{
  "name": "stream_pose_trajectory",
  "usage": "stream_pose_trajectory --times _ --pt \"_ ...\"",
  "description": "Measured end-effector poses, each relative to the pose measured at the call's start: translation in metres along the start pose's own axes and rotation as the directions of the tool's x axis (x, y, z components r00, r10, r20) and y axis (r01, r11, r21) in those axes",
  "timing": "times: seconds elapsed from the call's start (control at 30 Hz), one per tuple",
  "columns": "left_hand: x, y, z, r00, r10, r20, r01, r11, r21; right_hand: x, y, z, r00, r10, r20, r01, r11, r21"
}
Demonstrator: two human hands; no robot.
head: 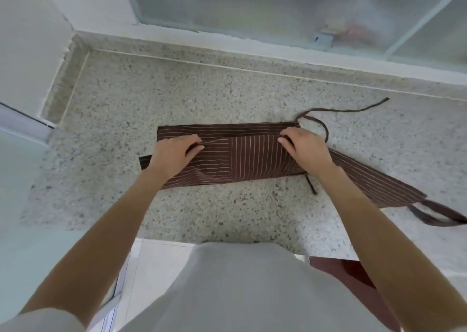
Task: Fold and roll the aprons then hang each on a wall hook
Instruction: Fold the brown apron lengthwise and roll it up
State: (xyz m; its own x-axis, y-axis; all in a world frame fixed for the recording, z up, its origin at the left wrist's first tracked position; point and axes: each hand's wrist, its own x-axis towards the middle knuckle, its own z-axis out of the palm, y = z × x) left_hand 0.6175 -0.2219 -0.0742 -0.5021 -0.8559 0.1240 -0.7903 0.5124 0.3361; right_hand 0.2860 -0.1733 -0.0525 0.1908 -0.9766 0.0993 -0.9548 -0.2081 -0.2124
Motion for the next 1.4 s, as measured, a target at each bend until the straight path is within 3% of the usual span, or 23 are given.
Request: stream_pose_trajectory --times 0.17,0.37,0.77,0.87,0.97,1.07,1.23,1.33,1.4 --pt "0.043 -0.022 0.013 0.956 -0.235 0.177 0.209 0.965 0.156 0.051 0.020 0.021 0.975 0.090 0.202 -0.090 0.996 -0.010" --pt "0.060 -0.036 0.031 0.908 -0.335 0.252 0.300 0.939 0.169 0.082 0.026 0.044 0.903 0.210 0.375 -0.188 0.977 -0.095" --pt "0.066 -0.051 0.043 0.894 -0.400 0.203 0.373 0.914 0.160 0.083 0.024 0.071 0.915 0.324 0.240 -0.297 0.944 -0.140" --pt "0.073 -0.038 0.047 0.925 -0.331 0.188 0.302 0.938 0.169 0.078 0.025 0.071 0.923 0.311 0.229 -0.294 0.950 -0.105" --pt "0.083 -0.002 0.053 0.967 -0.113 0.229 0.091 0.990 0.106 0.064 0.026 0.069 0.925 0.279 0.259 -0.292 0.956 0.012" --pt "0.086 0.052 0.070 0.946 0.056 0.319 -0.049 0.998 -0.030 0.031 0.025 0.065 0.928 0.305 0.215 -0.323 0.945 0.054" --pt "0.092 0.119 0.109 0.780 -0.030 0.624 0.022 1.000 0.020 -0.040 0.031 0.059 0.855 0.505 0.120 -0.507 0.862 -0.015" --pt "0.093 0.128 0.115 0.751 -0.056 0.658 -0.007 0.996 0.092 -0.074 0.041 0.054 0.840 0.532 0.108 -0.522 0.846 -0.107" --pt "0.088 0.131 0.113 0.744 -0.025 0.668 -0.048 0.995 0.091 -0.096 0.052 0.052 0.821 0.551 0.148 -0.546 0.834 -0.076"
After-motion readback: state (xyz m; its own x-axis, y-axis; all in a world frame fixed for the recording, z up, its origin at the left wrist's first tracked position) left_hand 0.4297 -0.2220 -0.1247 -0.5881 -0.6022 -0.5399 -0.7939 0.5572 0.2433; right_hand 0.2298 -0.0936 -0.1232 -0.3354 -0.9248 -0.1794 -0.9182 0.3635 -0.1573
